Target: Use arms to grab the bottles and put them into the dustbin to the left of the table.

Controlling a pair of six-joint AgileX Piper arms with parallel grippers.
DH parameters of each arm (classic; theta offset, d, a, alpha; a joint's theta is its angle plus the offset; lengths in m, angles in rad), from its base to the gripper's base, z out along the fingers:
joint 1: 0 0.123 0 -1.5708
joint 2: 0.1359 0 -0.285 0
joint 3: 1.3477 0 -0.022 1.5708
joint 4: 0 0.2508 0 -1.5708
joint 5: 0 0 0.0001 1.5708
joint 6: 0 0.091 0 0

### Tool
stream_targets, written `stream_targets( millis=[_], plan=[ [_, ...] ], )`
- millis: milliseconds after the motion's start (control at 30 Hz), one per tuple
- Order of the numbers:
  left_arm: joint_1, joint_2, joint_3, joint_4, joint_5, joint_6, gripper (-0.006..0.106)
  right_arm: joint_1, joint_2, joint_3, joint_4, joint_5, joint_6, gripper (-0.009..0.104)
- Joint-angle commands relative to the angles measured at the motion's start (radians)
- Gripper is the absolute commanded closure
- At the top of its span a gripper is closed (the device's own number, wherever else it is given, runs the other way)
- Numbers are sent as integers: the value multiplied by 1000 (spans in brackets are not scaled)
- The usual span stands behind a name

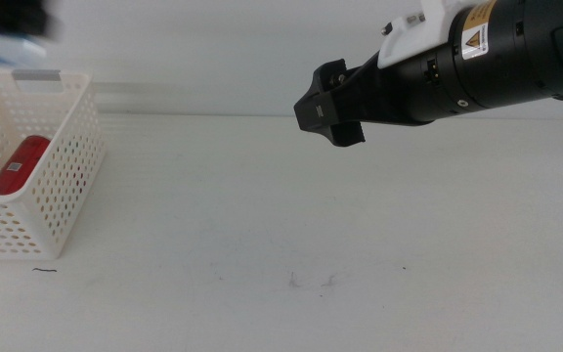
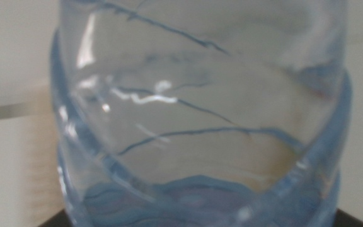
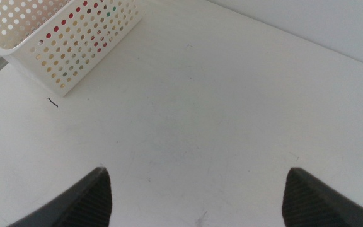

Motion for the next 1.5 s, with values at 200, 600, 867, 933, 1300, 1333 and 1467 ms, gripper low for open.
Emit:
stream_targets(
  millis=[200, 600, 867, 933, 1300, 1333, 1467],
  plan=[
    [263, 181, -149, -67, 147, 40, 102, 1, -5, 1, -3, -5, -10, 6],
    [276, 473, -149, -48, 213, 66, 100, 1, -5, 1, -3, -5, -10, 6],
    [274, 511, -149, -63, 191, 120, 47, 1, -5, 1, -3, -5, -10, 6],
    [274, 511, -149, -45, 191, 128, 23, 1, -5, 1, -3, -5, -10, 6],
    [261, 376, -146, -161, 264, 213, 7, 1, -5, 1, -3, -5, -10, 6],
    [249, 335, -139, -161, 264, 215, 7, 1, -5, 1, -3, -5, -10, 6],
    [193, 125, -49, -159, 140, 172, 7, 1, -5, 1, -3, -5, -10, 6]
  ],
)
